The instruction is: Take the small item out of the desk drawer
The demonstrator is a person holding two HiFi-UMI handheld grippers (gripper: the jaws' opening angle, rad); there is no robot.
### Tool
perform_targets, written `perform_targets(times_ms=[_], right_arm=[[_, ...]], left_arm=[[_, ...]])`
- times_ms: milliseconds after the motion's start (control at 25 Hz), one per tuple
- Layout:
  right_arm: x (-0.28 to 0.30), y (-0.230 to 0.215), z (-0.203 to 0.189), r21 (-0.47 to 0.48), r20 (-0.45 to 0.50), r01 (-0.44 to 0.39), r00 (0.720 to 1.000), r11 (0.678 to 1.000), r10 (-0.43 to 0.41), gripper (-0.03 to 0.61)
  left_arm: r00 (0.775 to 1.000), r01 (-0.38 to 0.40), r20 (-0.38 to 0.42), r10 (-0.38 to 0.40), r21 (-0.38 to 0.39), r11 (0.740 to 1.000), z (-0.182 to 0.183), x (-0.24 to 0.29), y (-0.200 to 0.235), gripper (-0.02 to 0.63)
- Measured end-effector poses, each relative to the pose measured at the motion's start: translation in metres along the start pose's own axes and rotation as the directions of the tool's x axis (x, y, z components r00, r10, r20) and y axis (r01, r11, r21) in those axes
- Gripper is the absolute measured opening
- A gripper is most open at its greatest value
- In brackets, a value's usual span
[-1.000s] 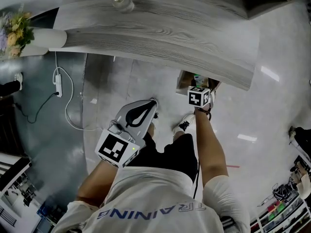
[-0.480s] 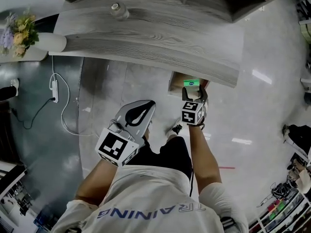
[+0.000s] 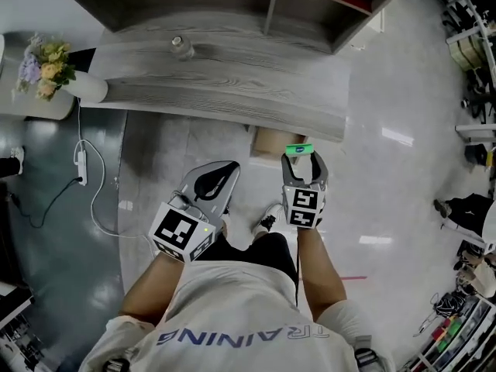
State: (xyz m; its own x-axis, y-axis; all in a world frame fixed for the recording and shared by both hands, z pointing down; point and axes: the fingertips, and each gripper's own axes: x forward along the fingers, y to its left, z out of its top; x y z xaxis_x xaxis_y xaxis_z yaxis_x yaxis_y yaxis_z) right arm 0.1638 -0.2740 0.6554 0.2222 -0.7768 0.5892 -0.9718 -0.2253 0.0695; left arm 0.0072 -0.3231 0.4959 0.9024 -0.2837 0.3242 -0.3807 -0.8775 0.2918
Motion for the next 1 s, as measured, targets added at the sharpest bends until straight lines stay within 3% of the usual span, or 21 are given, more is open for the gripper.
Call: perform_targets(times_ms=[360,680,1000], right_arm=[[-0.108,-0.038,0.11,0.079,0.232,0.006,0.972,0.997,-0.024,0.321],[-0.202,-0.058,0.182,0.073,0.426,-0.006,0.904,0.997,-0.026,0.321],[-0.256,-0.067,0.216,0.067,0.542,-0.014,0.84,0.998,-0.025,0.321]], left_arm=[[0.993,0.058,0.102,-0.065,0.071,0.996,0.059,-0.008,-0.041,-0.002],[0.978,0.072,0.183,-0.097,0.135,0.988,0.101,-0.019,-0.079,-0.002],[0.96,0.086,0.245,-0.133,0.193,0.977,0.125,-0.019,-0.111,-0.002]])
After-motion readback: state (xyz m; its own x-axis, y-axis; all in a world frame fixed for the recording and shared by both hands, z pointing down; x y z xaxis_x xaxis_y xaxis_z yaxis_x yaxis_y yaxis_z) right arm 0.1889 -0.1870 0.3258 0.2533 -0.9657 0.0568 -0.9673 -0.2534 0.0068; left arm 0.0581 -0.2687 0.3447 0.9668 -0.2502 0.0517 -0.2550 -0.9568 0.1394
